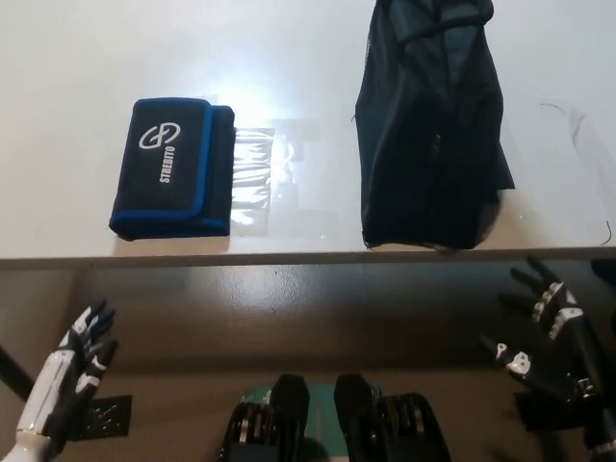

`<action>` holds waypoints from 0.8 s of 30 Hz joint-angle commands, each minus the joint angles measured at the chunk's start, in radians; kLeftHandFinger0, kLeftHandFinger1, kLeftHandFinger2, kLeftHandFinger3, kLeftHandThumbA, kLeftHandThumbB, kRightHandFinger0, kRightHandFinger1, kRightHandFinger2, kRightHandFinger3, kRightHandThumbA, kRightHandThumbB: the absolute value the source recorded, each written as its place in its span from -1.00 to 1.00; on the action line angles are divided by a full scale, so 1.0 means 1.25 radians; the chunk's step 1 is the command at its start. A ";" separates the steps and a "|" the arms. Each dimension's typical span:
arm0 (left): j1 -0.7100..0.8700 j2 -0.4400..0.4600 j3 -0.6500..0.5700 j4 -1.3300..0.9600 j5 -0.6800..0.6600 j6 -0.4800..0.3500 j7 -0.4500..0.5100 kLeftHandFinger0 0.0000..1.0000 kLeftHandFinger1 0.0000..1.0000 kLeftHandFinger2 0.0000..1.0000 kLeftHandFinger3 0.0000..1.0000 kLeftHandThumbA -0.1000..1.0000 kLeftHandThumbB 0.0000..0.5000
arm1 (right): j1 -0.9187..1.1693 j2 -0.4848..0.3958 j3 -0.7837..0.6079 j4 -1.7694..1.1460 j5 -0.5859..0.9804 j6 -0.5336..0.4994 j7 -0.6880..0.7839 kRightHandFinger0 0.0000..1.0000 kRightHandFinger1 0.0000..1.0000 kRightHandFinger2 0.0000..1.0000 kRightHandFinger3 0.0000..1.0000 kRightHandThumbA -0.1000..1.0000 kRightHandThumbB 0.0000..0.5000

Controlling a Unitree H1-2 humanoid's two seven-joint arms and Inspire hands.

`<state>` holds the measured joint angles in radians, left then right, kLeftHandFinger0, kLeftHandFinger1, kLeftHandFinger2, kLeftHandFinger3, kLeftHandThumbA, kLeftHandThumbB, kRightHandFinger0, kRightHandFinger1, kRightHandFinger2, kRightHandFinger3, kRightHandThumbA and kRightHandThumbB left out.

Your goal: Use both hands to pick up the lunch bag on the right hand side and smoothly move it near the note book on the left hand side

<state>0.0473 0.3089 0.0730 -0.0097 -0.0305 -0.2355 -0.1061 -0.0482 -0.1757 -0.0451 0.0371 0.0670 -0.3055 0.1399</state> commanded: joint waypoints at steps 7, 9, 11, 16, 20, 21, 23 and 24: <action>-0.088 0.029 -0.010 -0.250 -0.012 -0.013 -0.041 1.00 1.00 1.00 1.00 0.93 -0.09 | -0.034 0.014 -0.081 -0.215 0.061 -0.083 -0.052 0.90 0.94 1.00 1.00 0.88 -0.14; -0.130 0.028 -0.021 -0.265 -0.010 0.016 -0.048 1.00 1.00 1.00 1.00 1.00 0.00 | -0.046 0.006 -0.089 -0.224 0.054 -0.055 -0.052 1.00 1.00 1.00 1.00 0.99 -0.01; -0.153 0.028 -0.029 -0.272 -0.002 0.041 -0.053 1.00 1.00 1.00 1.00 1.00 0.07 | -0.055 0.003 -0.094 -0.228 0.041 -0.034 -0.052 1.00 1.00 1.00 1.00 1.00 0.07; -0.258 0.019 -0.058 -0.263 -0.006 0.091 -0.071 1.00 1.00 1.00 1.00 1.00 0.20 | -0.102 -0.028 -0.105 -0.204 0.071 0.021 -0.040 1.00 1.00 1.00 1.00 1.00 0.07; -0.333 0.009 -0.082 -0.247 -0.022 0.158 -0.086 1.00 1.00 1.00 1.00 1.00 0.22 | -0.150 -0.043 -0.115 -0.168 0.138 0.060 -0.032 1.00 1.00 1.00 1.00 1.00 0.01; -0.344 0.007 -0.085 -0.245 -0.023 0.169 -0.088 1.00 1.00 1.00 1.00 1.00 0.21 | -0.158 -0.046 -0.116 -0.162 0.150 0.068 -0.028 1.00 1.00 1.00 1.00 1.00 0.02; -0.379 -0.001 -0.095 -0.224 -0.020 0.176 -0.091 1.00 1.00 1.00 1.00 1.00 0.07 | -0.187 -0.052 -0.121 -0.136 0.169 0.083 -0.023 1.00 1.00 1.00 1.00 1.00 -0.03; -0.391 -0.004 -0.097 -0.216 -0.017 0.179 -0.090 1.00 1.00 1.00 1.00 1.00 0.07 | -0.198 -0.054 -0.122 -0.124 0.173 0.085 -0.022 1.00 1.00 1.00 1.00 1.00 -0.03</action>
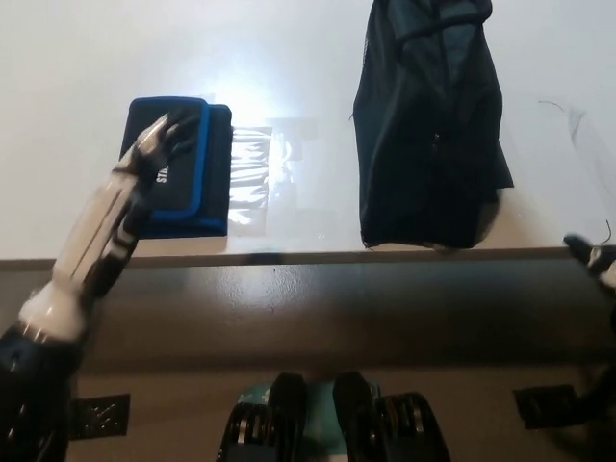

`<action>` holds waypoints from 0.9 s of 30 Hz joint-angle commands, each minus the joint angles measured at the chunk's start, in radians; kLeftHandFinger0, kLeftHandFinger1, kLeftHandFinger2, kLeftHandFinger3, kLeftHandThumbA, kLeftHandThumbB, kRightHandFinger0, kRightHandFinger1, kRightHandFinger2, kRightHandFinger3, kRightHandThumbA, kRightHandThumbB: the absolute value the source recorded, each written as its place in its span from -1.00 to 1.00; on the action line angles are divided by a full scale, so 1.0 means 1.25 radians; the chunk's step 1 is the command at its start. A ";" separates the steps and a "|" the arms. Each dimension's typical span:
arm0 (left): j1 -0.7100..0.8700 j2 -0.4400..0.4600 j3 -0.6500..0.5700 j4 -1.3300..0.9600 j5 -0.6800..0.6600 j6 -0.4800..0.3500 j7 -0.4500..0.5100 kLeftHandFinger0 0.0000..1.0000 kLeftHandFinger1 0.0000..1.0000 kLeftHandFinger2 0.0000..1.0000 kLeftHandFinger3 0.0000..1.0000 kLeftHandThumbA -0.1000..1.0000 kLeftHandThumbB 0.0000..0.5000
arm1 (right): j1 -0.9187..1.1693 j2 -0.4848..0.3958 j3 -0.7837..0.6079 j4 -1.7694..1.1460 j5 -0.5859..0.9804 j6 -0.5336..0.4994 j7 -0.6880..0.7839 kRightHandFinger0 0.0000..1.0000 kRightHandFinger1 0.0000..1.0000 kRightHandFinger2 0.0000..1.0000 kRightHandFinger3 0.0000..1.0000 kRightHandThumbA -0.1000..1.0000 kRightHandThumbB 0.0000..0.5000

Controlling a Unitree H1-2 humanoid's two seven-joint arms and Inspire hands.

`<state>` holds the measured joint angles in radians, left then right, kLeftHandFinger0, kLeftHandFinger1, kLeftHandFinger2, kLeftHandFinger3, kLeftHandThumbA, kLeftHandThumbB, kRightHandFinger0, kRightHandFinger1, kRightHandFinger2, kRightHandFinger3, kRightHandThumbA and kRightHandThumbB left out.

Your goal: Use both hands to pick up the lunch bag on the right hand side and smoothly move it near the note book on the left hand side

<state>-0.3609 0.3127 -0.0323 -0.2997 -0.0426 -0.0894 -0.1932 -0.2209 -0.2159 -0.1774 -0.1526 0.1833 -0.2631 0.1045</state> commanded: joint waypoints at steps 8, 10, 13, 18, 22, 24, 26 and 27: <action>-0.184 -0.057 -0.049 0.146 0.019 0.116 -0.014 1.00 1.00 1.00 1.00 1.00 0.30 | -0.207 -0.017 -0.025 0.199 0.118 0.078 0.014 1.00 1.00 1.00 1.00 1.00 0.16; -0.205 -0.065 -0.053 0.167 0.020 0.131 -0.016 1.00 1.00 1.00 1.00 1.00 0.42 | -0.233 -0.014 -0.025 0.235 0.130 0.080 0.021 1.00 1.00 1.00 1.00 1.00 0.10; -0.237 -0.074 -0.061 0.194 0.031 0.156 -0.020 1.00 1.00 1.00 1.00 1.00 0.47 | -0.278 -0.007 -0.034 0.290 0.179 0.100 0.040 1.00 1.00 1.00 1.00 1.00 0.12; -0.276 -0.080 -0.072 0.230 0.032 0.165 -0.030 1.00 1.00 1.00 1.00 1.00 0.31 | -0.341 0.003 -0.067 0.368 0.285 0.151 0.083 1.00 1.00 1.00 1.00 1.00 0.07; -0.308 -0.106 -0.040 0.289 -0.059 0.211 -0.054 1.00 1.00 1.00 1.00 1.00 0.35 | -0.385 0.017 -0.094 0.421 0.324 0.191 0.074 1.00 1.00 1.00 1.00 1.00 0.25; -0.324 -0.116 -0.029 0.317 -0.073 0.218 -0.054 1.00 1.00 1.00 1.00 1.00 0.31 | -0.402 0.026 -0.112 0.442 0.360 0.212 0.084 1.00 1.00 1.00 1.00 1.00 0.24; -0.345 -0.135 -0.010 0.350 -0.095 0.239 -0.046 1.00 1.00 1.00 1.00 1.00 0.31 | -0.423 0.035 -0.130 0.469 0.395 0.234 0.094 1.00 1.00 1.00 1.00 1.00 0.27; -0.351 -0.140 -0.007 0.359 -0.101 0.244 -0.048 1.00 1.00 1.00 1.00 1.00 0.31 | -0.430 0.037 -0.137 0.483 0.409 0.241 0.104 1.00 1.00 1.00 1.00 1.00 0.28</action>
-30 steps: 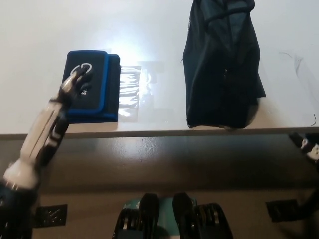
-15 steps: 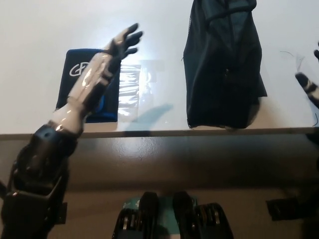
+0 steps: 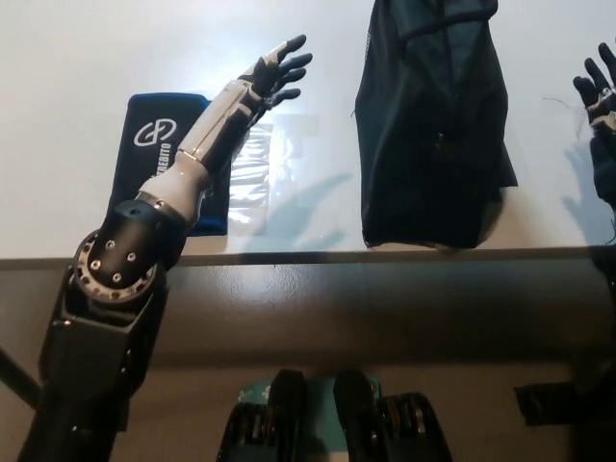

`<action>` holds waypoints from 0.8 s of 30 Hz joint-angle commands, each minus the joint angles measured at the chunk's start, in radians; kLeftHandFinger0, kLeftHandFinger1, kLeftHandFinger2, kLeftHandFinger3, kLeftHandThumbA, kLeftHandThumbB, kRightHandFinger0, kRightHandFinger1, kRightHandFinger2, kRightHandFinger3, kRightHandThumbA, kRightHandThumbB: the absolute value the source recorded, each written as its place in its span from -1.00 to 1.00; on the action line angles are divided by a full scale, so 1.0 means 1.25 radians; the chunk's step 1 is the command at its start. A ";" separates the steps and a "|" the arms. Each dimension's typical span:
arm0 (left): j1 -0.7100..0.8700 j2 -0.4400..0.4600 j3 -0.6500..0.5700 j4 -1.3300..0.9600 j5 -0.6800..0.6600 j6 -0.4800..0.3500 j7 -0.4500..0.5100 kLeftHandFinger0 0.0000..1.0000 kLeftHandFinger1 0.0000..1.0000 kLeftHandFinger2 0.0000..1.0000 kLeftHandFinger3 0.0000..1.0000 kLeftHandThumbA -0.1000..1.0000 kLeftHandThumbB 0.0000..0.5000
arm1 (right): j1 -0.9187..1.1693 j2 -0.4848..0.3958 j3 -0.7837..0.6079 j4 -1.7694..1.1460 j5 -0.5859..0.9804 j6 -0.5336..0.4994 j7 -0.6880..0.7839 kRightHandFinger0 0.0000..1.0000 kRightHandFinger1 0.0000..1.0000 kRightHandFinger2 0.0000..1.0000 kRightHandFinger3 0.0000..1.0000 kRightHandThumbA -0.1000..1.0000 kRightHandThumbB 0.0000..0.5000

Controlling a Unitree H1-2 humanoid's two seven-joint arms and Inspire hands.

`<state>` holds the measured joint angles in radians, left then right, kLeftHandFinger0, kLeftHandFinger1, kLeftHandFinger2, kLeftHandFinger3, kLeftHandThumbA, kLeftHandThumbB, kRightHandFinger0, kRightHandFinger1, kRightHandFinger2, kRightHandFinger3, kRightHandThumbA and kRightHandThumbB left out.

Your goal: Use both hands to pick up the lunch bag on the right hand side and smoothly move it near the note book on the left hand side

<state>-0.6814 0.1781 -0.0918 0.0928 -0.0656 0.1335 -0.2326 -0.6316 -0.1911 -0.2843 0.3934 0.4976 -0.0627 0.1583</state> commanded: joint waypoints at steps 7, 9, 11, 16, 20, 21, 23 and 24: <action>-0.142 -0.058 0.043 0.121 -0.098 0.093 -0.031 1.00 1.00 1.00 1.00 1.00 0.52 | -0.159 0.035 -0.108 0.151 0.224 0.116 0.108 1.00 1.00 1.00 1.00 1.00 0.23; -0.158 -0.070 0.041 0.155 -0.090 0.092 -0.029 1.00 1.00 1.00 1.00 1.00 0.51 | -0.168 0.043 -0.117 0.167 0.230 0.130 0.102 1.00 1.00 1.00 1.00 1.00 0.22; -0.172 -0.077 0.036 0.183 -0.081 0.089 -0.029 1.00 1.00 1.00 1.00 1.00 0.49 | -0.176 0.044 -0.121 0.188 0.225 0.128 0.107 1.00 1.00 1.00 1.00 1.00 0.15; -0.228 -0.104 0.040 0.312 -0.067 0.041 -0.019 1.00 1.00 1.00 1.00 1.00 0.51 | -0.189 0.057 -0.111 0.228 0.199 0.103 0.124 1.00 1.00 1.00 1.00 1.00 0.13; -0.272 -0.116 0.056 0.416 -0.073 0.018 -0.023 1.00 1.00 1.00 1.00 1.00 0.44 | -0.193 0.071 -0.103 0.243 0.185 0.079 0.137 1.00 1.00 1.00 1.00 1.00 0.19; -0.285 -0.117 0.060 0.446 -0.072 0.010 -0.024 1.00 1.00 1.00 1.00 1.00 0.44 | -0.193 0.078 -0.101 0.240 0.181 0.078 0.133 1.00 1.00 1.00 1.00 1.00 0.18; -0.306 -0.122 0.061 0.501 -0.064 -0.018 -0.019 1.00 1.00 1.00 1.00 1.00 0.44 | -0.193 0.088 -0.094 0.235 0.171 0.072 0.133 1.00 1.00 1.00 1.00 1.00 0.18; -0.313 -0.125 0.061 0.519 -0.061 -0.026 -0.016 1.00 1.00 1.00 1.00 1.00 0.45 | -0.193 0.091 -0.091 0.233 0.167 0.070 0.133 1.00 1.00 1.00 1.00 1.00 0.17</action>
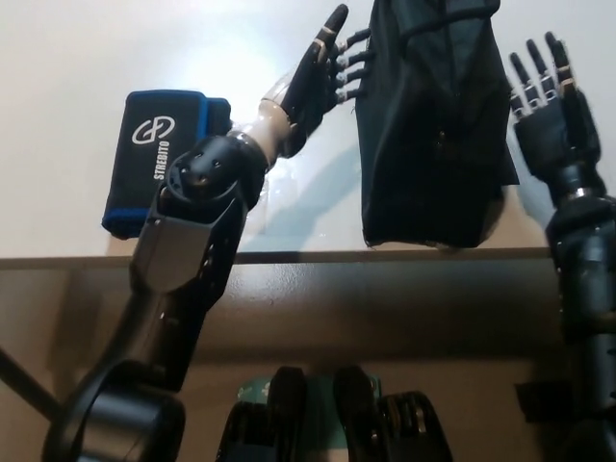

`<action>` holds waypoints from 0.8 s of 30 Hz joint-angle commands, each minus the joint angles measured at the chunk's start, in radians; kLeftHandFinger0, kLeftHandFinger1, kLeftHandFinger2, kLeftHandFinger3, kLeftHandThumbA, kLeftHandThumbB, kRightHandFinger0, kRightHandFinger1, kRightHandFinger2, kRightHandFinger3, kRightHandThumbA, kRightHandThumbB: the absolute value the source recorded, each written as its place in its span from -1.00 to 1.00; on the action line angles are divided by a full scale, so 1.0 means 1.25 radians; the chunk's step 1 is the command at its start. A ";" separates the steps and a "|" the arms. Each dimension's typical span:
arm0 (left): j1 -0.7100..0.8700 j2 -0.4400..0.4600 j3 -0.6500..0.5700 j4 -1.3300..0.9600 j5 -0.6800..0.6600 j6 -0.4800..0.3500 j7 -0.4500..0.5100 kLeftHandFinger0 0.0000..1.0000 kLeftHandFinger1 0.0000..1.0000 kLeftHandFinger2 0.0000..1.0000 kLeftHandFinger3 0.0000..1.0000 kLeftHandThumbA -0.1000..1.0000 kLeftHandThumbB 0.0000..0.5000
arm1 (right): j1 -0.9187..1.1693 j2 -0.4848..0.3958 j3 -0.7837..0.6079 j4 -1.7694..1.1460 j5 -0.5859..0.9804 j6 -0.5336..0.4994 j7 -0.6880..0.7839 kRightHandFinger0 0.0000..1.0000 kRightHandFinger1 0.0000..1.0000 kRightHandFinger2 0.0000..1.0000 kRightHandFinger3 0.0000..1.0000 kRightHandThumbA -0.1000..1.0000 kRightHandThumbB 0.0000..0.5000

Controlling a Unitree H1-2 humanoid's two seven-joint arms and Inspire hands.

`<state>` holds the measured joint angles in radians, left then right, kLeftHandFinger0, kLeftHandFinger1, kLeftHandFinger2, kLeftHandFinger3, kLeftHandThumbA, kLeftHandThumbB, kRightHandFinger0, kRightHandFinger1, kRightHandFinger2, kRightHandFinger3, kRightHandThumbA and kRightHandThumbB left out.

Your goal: Use both hands to pick up the lunch bag on the right hand side and smoothly move it near the note book on the left hand side

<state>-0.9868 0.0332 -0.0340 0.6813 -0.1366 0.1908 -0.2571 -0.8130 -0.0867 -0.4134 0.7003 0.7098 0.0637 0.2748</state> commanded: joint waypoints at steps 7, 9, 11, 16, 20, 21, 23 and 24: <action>-0.086 -0.010 0.014 0.125 0.005 -0.107 0.009 1.00 1.00 1.00 1.00 1.00 0.70 | -0.054 0.024 0.035 -0.021 -0.024 -0.043 0.034 1.00 1.00 1.00 1.00 1.00 0.17; -0.083 -0.012 0.023 0.134 0.000 -0.113 0.017 1.00 1.00 1.00 1.00 1.00 0.72 | -0.057 0.031 0.039 -0.019 -0.028 -0.045 0.026 1.00 1.00 1.00 1.00 1.00 0.18; -0.083 -0.012 0.025 0.150 0.001 -0.131 0.017 1.00 1.00 1.00 1.00 1.00 0.72 | -0.056 0.040 0.042 -0.026 -0.030 -0.042 0.015 1.00 1.00 1.00 1.00 1.00 0.19; -0.081 -0.012 0.030 0.174 0.003 -0.151 0.013 1.00 1.00 1.00 1.00 1.00 0.74 | -0.060 0.060 0.048 -0.022 -0.032 -0.044 0.020 1.00 1.00 1.00 1.00 1.00 0.11; -0.073 -0.009 0.040 0.169 -0.002 -0.157 0.008 1.00 1.00 1.00 1.00 1.00 0.64 | -0.075 0.077 0.058 0.001 -0.043 -0.054 0.015 1.00 1.00 1.00 1.00 1.00 0.18; -0.071 -0.008 0.041 0.168 -0.001 -0.159 0.009 1.00 1.00 1.00 1.00 1.00 0.61 | -0.077 0.080 0.060 0.004 -0.046 -0.055 0.015 1.00 1.00 1.00 1.00 1.00 0.19; -0.062 -0.002 0.044 0.158 -0.001 -0.151 0.004 1.00 1.00 1.00 1.00 1.00 0.59 | -0.085 0.090 0.064 0.018 -0.046 -0.058 0.020 1.00 1.00 1.00 1.00 1.00 0.18; -0.057 0.001 0.047 0.156 -0.004 -0.149 0.000 1.00 1.00 1.00 1.00 1.00 0.61 | -0.088 0.095 0.066 0.026 -0.048 -0.061 0.022 1.00 1.00 1.00 1.00 1.00 0.17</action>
<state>-1.0292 0.0223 0.0117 0.9084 -0.1304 0.0495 -0.2508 -0.8383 0.0072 -0.3531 0.7222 0.6702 0.0290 0.2788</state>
